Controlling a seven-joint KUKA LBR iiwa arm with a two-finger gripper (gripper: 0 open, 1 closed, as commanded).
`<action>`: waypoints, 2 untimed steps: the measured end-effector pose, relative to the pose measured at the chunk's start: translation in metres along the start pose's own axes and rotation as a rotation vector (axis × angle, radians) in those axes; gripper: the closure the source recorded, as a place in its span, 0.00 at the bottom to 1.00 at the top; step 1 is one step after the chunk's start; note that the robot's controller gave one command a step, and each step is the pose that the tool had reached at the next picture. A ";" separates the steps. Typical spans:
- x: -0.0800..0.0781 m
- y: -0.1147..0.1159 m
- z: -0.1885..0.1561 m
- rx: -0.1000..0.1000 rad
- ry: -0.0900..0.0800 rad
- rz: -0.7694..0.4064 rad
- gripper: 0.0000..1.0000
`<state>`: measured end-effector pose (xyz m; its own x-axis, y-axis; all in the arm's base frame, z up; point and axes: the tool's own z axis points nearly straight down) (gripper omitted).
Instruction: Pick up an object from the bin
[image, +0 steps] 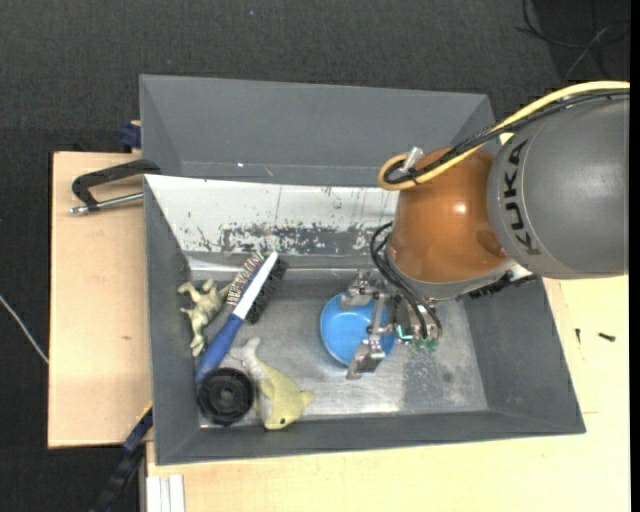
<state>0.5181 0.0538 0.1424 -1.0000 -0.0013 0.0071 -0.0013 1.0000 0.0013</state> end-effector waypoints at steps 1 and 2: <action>-0.009 0.026 0.066 0.002 -0.012 -0.485 0.00; -0.011 0.026 0.061 0.003 -0.018 -0.482 1.00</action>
Offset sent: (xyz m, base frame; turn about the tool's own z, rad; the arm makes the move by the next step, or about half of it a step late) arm 0.0066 0.0247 -0.0675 -0.4838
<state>0.5288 0.0796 0.0814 -0.8853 -0.4650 -0.0109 -0.4650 0.8853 -0.0028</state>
